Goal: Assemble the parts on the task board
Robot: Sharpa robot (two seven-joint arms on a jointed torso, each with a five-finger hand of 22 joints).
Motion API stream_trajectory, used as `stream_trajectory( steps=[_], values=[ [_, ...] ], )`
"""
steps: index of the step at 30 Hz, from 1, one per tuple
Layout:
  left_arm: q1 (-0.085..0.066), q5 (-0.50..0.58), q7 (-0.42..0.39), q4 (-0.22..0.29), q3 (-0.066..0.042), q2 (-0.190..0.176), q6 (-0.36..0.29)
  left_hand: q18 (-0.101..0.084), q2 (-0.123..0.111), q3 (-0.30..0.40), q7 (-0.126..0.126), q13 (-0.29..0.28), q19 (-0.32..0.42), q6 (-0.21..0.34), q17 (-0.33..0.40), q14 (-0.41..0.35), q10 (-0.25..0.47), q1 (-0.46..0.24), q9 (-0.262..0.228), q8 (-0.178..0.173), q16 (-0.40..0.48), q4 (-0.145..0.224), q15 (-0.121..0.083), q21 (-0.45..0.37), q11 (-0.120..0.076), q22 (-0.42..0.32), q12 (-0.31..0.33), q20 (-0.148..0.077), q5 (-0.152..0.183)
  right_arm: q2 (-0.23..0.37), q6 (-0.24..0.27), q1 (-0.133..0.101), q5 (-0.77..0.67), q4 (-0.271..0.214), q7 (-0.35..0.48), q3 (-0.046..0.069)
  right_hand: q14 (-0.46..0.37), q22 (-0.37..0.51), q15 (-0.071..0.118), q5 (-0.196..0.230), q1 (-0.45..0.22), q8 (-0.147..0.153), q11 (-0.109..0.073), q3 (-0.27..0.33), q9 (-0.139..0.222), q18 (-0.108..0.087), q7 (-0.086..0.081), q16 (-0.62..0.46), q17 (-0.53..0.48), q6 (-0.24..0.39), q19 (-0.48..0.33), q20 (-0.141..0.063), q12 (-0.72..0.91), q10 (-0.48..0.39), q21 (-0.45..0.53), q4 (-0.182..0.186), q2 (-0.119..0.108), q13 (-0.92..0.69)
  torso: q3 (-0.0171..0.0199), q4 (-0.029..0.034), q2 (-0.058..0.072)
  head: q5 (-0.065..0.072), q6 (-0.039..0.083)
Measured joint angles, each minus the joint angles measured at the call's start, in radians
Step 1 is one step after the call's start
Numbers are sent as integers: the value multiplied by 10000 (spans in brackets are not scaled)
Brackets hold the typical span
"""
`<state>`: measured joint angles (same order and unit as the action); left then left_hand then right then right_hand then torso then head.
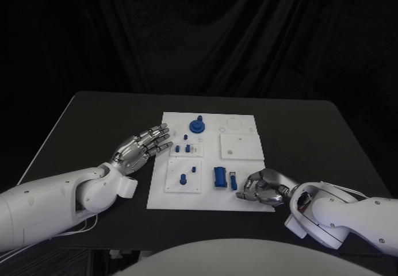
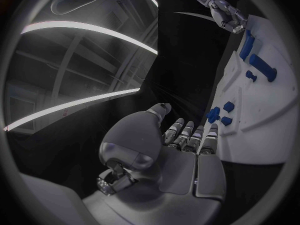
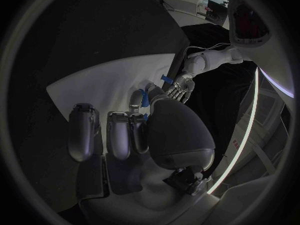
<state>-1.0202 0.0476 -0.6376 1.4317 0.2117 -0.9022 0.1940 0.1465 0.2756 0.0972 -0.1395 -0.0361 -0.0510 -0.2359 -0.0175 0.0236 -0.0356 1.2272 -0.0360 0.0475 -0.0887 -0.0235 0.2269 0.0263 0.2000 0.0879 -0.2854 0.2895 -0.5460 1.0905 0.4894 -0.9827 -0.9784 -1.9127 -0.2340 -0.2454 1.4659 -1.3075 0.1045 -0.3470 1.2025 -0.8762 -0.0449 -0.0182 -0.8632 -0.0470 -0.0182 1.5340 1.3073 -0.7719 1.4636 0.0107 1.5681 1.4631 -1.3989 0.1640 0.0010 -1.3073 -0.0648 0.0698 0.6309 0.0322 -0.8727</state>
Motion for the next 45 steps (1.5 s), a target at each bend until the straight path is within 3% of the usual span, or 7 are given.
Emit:
stream_trajectory(
  steps=[8, 15, 27, 45],
  values=[
    [0, 0, 0, -4, 0, 3, 0, 0, 0, 0, 0, 1, 0, 0, 0, 0, 0, 0, 1, 1, 0, 0, 0, 0, 0, 0, 0, 0, 0, -57, -173, 7, 9, 53, -136, 0, 0, 0, 0, 79, -6, -70, -36, 42, -89, 0, 37, 0, 0, 37, 35, -35, 0, 36, 0, 42, 5, 0, 1, 12, -7, 26, 0],
    [0, 0, 0, -16, 0, 13, 0, 0, 0, -1, 0, 2, 0, 0, 0, 0, 0, 0, 2, 1, 0, 0, 0, 0, 0, 1, 0, 0, 0, -123, -168, 9, 23, 114, -174, 1, 0, 0, 0, 79, -302, -135, -35, 202, -214, 0, 72, 0, 0, 72, 35, -35, 0, 36, -34, 382, 300, 0, 5, 24, -5, 39, 0],
    [0, 0, 0, -25, 0, 19, 1, 0, 0, -1, 0, 3, 0, 0, 0, 0, 0, 0, 3, 1, 0, 0, 0, 0, 0, 1, 0, 0, 0, -255, -88, 9, 35, 288, -224, 4, 1, 0, 0, 52, -524, -170, -35, 240, -310, 0, 107, -1, 0, 107, -1, -69, 0, 35, -68, 733, 521, 0, 7, 8, 0, -8, 0],
    [0, 0, 4, -54, 0, 64, 6, 0, 0, 29, 0, 4, 0, 0, 0, 0, 0, 0, -4, 0, 0, 29, 0, 0, 0, 1, 0, 0, 0, -541, -71, 9, 68, 629, -424, 18, 7, 0, 64, 188, -220, -175, -107, 77, -398, 1, 142, -1, 0, 142, 34, -106, 0, 36, -68, 743, 928, -1, 3, 13, -2, -10, 0]
  ],
)
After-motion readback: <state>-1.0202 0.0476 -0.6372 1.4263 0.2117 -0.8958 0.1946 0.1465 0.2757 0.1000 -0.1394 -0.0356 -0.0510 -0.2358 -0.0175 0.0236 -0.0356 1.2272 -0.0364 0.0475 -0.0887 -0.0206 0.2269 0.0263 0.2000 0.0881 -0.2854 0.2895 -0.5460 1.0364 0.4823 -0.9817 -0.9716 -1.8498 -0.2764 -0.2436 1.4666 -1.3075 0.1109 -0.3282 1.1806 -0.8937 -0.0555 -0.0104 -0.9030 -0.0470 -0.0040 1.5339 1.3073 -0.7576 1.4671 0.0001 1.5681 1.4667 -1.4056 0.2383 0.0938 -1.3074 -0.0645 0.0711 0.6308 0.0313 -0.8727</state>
